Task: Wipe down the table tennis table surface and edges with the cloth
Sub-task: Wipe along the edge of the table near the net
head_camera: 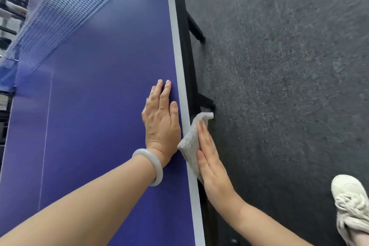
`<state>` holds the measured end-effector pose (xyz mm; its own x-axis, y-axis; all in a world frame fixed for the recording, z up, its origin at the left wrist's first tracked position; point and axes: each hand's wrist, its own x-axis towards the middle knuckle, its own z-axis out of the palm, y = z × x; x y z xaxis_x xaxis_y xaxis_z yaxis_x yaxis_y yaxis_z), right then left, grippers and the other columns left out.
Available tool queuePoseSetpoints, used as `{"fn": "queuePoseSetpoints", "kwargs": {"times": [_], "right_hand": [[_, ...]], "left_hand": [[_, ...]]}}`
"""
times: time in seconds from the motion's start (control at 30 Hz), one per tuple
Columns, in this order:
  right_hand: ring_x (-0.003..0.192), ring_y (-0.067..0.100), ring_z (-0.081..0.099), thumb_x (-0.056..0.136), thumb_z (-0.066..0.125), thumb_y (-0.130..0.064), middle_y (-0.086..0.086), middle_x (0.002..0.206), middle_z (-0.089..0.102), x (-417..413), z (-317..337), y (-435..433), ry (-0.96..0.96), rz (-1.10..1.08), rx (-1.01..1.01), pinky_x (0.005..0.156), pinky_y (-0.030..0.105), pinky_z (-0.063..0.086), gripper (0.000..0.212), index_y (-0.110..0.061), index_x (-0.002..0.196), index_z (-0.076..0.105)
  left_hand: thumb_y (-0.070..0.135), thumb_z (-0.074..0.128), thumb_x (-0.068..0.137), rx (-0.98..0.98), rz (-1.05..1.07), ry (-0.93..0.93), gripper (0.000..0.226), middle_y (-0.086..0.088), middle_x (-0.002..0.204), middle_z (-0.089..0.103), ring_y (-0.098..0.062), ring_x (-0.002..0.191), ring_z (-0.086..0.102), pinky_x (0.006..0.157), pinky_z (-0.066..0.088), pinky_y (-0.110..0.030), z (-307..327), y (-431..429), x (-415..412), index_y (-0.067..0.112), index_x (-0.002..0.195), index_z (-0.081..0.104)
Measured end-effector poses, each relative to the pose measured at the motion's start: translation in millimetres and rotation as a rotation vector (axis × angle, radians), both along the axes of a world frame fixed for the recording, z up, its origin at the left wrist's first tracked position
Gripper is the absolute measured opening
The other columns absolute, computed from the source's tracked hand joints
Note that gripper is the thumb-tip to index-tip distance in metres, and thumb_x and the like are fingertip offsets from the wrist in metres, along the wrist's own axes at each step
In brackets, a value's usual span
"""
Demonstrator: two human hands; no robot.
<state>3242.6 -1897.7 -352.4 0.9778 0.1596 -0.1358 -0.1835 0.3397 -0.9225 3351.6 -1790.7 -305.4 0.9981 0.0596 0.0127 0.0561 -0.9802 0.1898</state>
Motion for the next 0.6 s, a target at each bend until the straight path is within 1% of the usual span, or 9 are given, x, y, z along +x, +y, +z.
{"fn": "queuePoseSetpoints", "kwargs": {"times": [0.07, 0.13, 0.2, 0.27, 0.3, 0.37, 0.5, 0.57, 0.6], "right_hand": [[0.152, 0.004, 0.002, 0.105, 0.027, -0.031, -0.022, 0.164, 0.007, -3, -4, -1, -0.01, -0.005, -0.023, 0.125, 0.041, 0.005, 0.05, -0.032, 0.152, 0.012], [0.151, 0.005, 0.007, 0.107, 0.027, -0.02, -0.015, 0.163, 0.01, 35, -3, 0, 0.026, -0.03, -0.032, 0.125, 0.038, 0.008, 0.045, -0.033, 0.149, 0.014], [0.151, 0.007, 0.009, 0.108, 0.027, -0.011, -0.007, 0.163, 0.012, 99, 2, 1, 0.09, -0.046, -0.003, 0.125, 0.034, 0.009, 0.046, -0.026, 0.15, 0.016], [0.152, 0.009, 0.009, 0.108, 0.027, -0.01, 0.0, 0.164, 0.013, 151, 9, 0, 0.133, -0.071, 0.029, 0.125, 0.032, 0.008, 0.047, -0.015, 0.154, 0.018], [0.152, 0.009, 0.009, 0.108, 0.027, -0.011, 0.001, 0.165, 0.013, 162, 10, 2, 0.132, -0.089, 0.033, 0.125, 0.033, 0.008, 0.047, -0.013, 0.154, 0.018], [0.152, 0.009, 0.007, 0.109, 0.027, -0.012, -0.002, 0.164, 0.013, 147, 7, 7, 0.093, -0.112, 0.004, 0.125, 0.037, 0.007, 0.047, -0.015, 0.154, 0.018], [0.151, 0.003, 0.004, 0.106, 0.026, -0.022, -0.019, 0.163, 0.011, 43, 1, 13, 0.045, -0.119, -0.006, 0.125, 0.044, 0.007, 0.049, -0.033, 0.153, 0.018], [0.151, 0.003, 0.005, 0.105, 0.026, -0.026, -0.022, 0.163, 0.011, 16, 2, 16, 0.065, -0.122, -0.022, 0.125, 0.045, 0.008, 0.05, -0.036, 0.152, 0.018], [0.151, 0.002, 0.007, 0.105, 0.026, -0.024, -0.02, 0.163, 0.012, 20, 3, 15, 0.088, -0.119, -0.025, 0.125, 0.043, 0.009, 0.048, -0.034, 0.152, 0.018]], "left_hand": [[0.029, 0.027, 0.099, -0.004, 0.006, -0.001, 0.055, 0.01, 0.161, 0.021, -0.01, 0.149, 0.015, 0.119, 0.016, -0.041, -1, -2, 0, 0.025, 0.153, 0.03], [0.029, 0.028, 0.099, -0.013, 0.006, 0.005, 0.055, 0.01, 0.161, 0.02, -0.009, 0.149, 0.015, 0.119, 0.015, -0.04, 0, -4, 0, 0.025, 0.153, 0.03], [0.03, 0.028, 0.099, -0.018, 0.004, 0.014, 0.055, 0.011, 0.162, 0.019, -0.007, 0.149, 0.012, 0.12, 0.012, -0.038, 1, -4, 0, 0.026, 0.154, 0.029], [0.03, 0.028, 0.099, -0.006, -0.006, 0.018, 0.055, 0.01, 0.162, 0.019, -0.007, 0.149, 0.012, 0.12, 0.013, -0.039, 2, -2, 0, 0.026, 0.154, 0.027], [0.03, 0.028, 0.099, -0.001, -0.008, 0.017, 0.055, 0.01, 0.162, 0.019, -0.008, 0.149, 0.012, 0.12, 0.013, -0.04, 2, -2, -1, 0.026, 0.154, 0.027], [0.03, 0.027, 0.099, -0.002, -0.004, 0.013, 0.055, 0.01, 0.162, 0.019, -0.008, 0.149, 0.012, 0.12, 0.014, -0.041, 1, -1, -1, 0.027, 0.154, 0.027], [0.03, 0.027, 0.098, 0.004, -0.002, 0.021, 0.055, 0.011, 0.162, 0.017, -0.008, 0.149, 0.011, 0.12, 0.013, -0.04, -1, -1, 1, 0.028, 0.154, 0.026], [0.03, 0.028, 0.098, 0.015, -0.003, 0.018, 0.055, 0.01, 0.162, 0.018, -0.009, 0.149, 0.012, 0.12, 0.013, -0.04, -2, 0, 2, 0.028, 0.154, 0.026], [0.03, 0.028, 0.099, 0.013, -0.002, 0.014, 0.055, 0.01, 0.162, 0.018, -0.009, 0.149, 0.012, 0.12, 0.013, -0.04, -3, 1, 1, 0.027, 0.154, 0.027]]}}
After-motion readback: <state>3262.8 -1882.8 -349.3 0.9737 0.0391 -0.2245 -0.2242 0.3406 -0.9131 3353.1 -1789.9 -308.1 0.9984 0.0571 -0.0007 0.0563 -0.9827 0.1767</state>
